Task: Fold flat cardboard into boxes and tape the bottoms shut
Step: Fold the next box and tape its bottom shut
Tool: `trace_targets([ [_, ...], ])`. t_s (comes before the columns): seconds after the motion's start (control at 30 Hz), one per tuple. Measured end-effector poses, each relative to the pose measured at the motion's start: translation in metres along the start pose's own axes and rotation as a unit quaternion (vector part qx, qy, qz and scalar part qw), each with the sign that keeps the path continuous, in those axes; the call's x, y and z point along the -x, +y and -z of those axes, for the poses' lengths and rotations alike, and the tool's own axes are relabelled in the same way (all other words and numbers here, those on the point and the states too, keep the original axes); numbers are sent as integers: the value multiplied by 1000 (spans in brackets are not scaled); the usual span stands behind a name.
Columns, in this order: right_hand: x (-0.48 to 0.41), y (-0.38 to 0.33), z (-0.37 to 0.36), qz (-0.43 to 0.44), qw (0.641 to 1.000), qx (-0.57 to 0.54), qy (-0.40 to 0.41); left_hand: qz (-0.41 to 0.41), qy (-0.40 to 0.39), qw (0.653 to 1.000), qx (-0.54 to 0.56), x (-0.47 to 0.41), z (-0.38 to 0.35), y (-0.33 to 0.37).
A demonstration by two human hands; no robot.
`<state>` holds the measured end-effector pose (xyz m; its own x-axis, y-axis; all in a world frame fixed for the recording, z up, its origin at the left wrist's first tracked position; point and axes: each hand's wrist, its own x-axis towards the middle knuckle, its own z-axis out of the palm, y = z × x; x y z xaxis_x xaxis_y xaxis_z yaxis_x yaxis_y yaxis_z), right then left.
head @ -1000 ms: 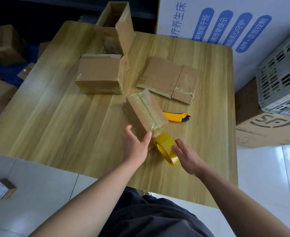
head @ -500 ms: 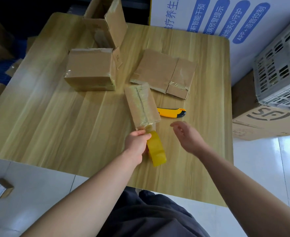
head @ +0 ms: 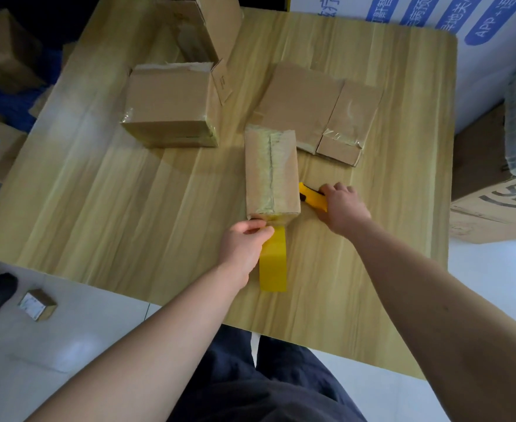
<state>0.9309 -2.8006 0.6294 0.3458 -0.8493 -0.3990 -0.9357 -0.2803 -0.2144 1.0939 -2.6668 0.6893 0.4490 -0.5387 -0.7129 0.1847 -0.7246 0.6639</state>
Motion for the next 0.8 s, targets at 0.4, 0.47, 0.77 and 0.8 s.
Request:
trace_targets([
  [0.4,108,42,63,9,978,-210,2,-19,-25,997,-72,0,0,13],
  [0.47,118,34,69,35,982,-187,4,-23,-25,996,-78,-1,1,14],
  [0.77,117,0,63,67,997,-28,23,-38,-14,996,-76,0,1,11],
  [0.8,116,-2,61,70,997,-7,19,-35,-14,996,-76,0,1,11],
])
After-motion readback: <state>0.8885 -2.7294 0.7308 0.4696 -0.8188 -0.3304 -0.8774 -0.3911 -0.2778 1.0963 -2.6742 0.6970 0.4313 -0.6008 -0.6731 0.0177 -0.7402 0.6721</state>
